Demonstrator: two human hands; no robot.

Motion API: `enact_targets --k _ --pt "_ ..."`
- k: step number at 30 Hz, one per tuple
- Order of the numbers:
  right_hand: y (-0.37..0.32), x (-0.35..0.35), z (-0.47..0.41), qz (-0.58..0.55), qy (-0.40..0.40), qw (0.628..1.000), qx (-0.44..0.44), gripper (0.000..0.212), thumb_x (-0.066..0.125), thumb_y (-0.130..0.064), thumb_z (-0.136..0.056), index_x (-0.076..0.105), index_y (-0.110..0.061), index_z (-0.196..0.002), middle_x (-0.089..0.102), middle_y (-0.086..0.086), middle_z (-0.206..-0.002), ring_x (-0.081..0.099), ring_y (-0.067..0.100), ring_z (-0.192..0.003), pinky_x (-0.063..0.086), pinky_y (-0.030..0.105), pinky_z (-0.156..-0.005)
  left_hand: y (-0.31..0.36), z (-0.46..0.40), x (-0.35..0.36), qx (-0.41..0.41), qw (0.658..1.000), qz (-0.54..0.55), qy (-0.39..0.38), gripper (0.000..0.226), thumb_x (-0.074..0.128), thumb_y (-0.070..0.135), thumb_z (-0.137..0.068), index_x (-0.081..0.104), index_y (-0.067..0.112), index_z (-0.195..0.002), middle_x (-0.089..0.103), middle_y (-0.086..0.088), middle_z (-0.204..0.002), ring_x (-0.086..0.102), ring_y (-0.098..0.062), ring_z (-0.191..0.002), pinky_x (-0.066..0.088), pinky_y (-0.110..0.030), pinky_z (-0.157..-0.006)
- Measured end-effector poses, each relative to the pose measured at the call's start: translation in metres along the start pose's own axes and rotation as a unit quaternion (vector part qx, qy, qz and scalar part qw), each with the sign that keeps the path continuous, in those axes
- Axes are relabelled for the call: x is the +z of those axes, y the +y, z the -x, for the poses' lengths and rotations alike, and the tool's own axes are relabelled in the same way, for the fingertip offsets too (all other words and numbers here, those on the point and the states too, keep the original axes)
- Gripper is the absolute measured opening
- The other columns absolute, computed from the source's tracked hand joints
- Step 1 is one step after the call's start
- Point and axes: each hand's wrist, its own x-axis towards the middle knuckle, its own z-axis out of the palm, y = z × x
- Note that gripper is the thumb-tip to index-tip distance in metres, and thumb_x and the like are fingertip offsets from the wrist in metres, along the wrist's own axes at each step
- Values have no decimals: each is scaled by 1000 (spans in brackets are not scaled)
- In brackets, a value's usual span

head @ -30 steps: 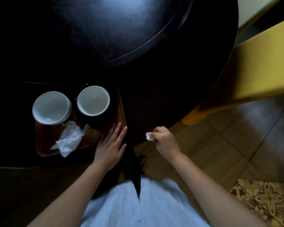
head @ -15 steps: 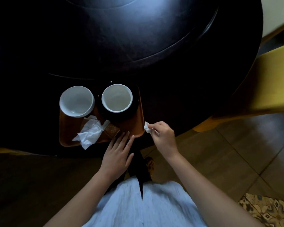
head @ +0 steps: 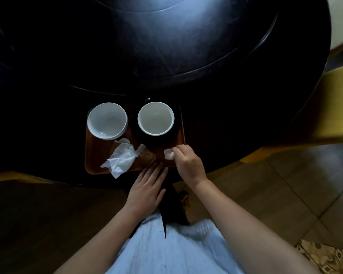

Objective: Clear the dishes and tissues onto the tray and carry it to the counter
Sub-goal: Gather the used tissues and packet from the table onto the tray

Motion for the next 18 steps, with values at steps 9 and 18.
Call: enact_targets --k 9,18 --pt "10 6 42 84 -108 987 -81 47 38 -31 -94 44 -9 -135 44 9 -144 34 24 -137 35 41 -112 -3 0 3 7 1000 10 8 57 34 41 -88 39 14 -138 43 -10 -144 35 -25 -134 28 -47 -107" --pt "21 7 33 119 -237 963 -42 67 12 -54 -92 12 -14 -146 10 1 -157 -4 14 -143 1 42 -117 -4 0 2 6 1000 12 1 58 34 43 -88 37 16 -139 43 -9 -144 34 -24 -135 29 -47 -107"
